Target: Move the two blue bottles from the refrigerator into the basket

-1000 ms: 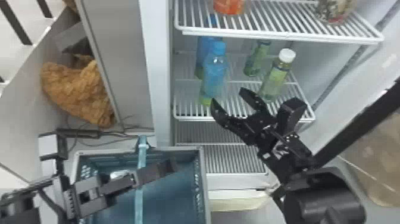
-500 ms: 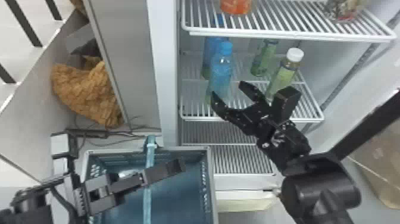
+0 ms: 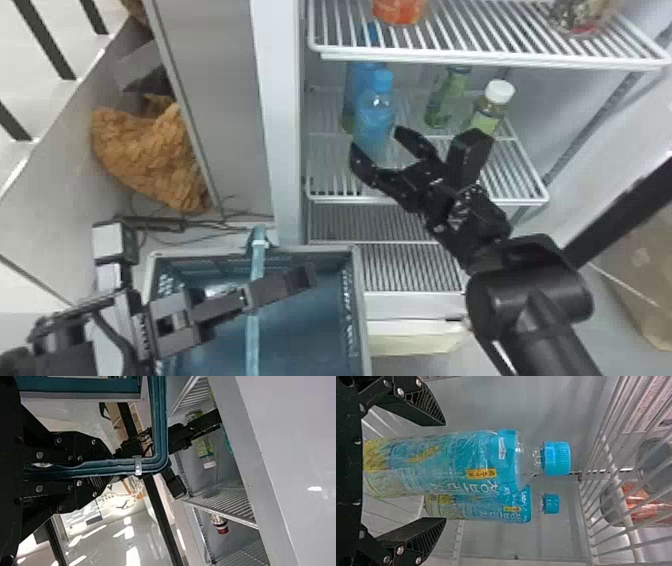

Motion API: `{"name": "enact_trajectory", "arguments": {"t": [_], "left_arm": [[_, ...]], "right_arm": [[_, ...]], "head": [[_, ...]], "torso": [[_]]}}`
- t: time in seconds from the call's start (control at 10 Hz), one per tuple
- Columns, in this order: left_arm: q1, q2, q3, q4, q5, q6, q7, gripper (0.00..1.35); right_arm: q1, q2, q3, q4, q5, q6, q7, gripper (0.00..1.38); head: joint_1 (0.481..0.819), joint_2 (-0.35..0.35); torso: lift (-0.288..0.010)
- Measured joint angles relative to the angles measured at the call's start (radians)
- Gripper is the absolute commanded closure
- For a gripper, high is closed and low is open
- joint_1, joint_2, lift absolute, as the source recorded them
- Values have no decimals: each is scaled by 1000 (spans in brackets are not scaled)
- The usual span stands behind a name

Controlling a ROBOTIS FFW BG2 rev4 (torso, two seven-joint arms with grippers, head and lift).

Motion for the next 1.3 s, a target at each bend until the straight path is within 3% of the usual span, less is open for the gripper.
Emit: {"name": "enact_trajectory", "arguments": {"t": [0.1, 0.2, 0.3, 0.8, 1.3], "left_arm": [[0, 0, -1, 0, 0, 0, 0, 1199], [0, 0, -1, 1, 0, 0, 0, 1199], [0, 0, -1, 2, 1, 0, 0, 1199], [-2, 1, -4, 3, 2, 0, 0, 1199], [-1, 7, -7, 4, 3, 0, 0, 1199]], "right_arm": [[-14, -2, 10, 12, -5, 5, 0, 533], [-27, -5, 20, 20, -10, 14, 2, 950], [-33, -8, 28, 22, -16, 21, 1, 1102], [7, -20, 49, -17, -86, 18, 3, 1199], [255, -45, -51, -358, -115, 101, 3, 1200]], "head": [[695, -69], [695, -64], [695, -58], [695, -41], [695, -80]], "torso": [[-220], [-220], [-220], [-220], [-220]]}}
